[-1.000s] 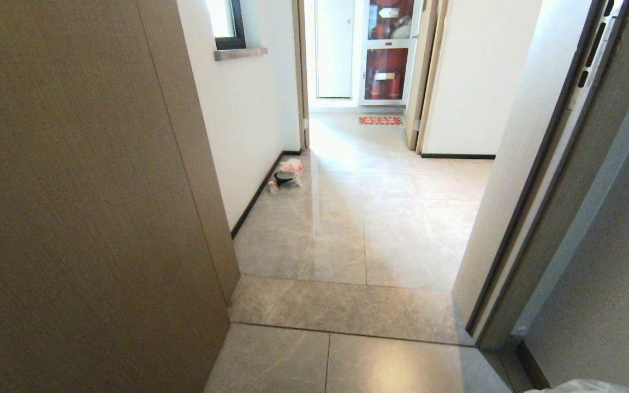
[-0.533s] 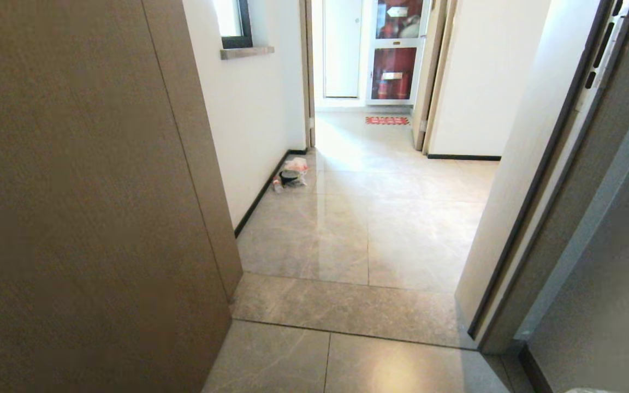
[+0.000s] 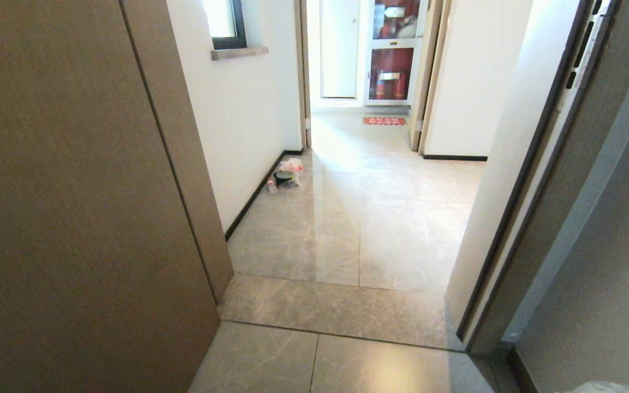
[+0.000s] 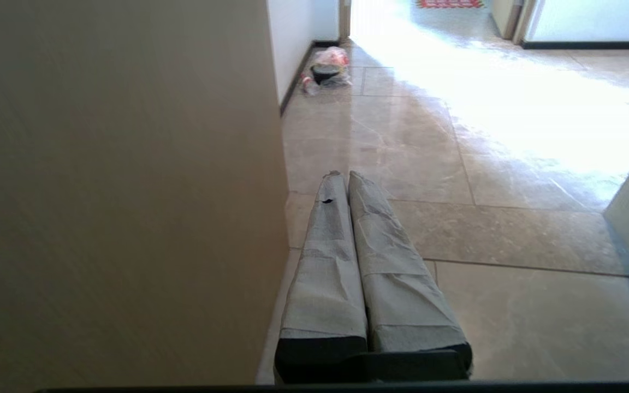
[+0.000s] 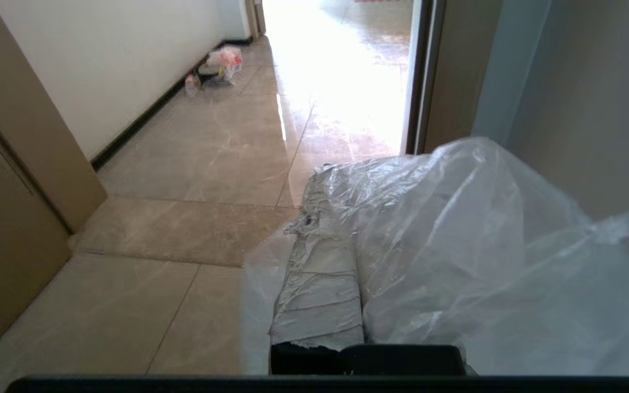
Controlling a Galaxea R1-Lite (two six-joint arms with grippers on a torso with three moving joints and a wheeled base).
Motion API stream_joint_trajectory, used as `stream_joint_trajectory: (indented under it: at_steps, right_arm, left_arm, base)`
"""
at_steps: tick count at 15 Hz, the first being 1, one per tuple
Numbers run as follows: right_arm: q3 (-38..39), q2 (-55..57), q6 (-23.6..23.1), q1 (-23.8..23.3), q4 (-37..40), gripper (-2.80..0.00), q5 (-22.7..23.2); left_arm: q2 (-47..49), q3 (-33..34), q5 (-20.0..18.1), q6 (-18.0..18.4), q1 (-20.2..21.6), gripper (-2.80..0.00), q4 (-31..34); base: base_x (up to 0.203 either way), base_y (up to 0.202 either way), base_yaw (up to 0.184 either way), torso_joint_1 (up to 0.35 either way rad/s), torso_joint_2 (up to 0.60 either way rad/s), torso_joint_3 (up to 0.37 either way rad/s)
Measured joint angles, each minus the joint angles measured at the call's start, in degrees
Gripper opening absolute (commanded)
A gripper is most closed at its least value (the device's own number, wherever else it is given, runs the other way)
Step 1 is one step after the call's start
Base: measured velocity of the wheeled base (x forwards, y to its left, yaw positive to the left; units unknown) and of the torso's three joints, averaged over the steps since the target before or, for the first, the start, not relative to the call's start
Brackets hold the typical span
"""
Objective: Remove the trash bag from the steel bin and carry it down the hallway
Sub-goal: Put the trash bag at the door
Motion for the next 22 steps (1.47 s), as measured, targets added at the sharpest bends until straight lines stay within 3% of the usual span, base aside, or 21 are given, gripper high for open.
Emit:
stream_joint_trajectory:
  at_steps: [22]
  right_arm:
    - [0.00, 0.00, -0.30, 0.00, 0.00, -2.80, 0.17]
  left_arm:
    - [0.00, 0.00, 0.02, -0.41, 0.02, -2.80, -0.07]
  base:
    - [0.192, 0.000, 0.001, 0.003, 0.00, 0.003]
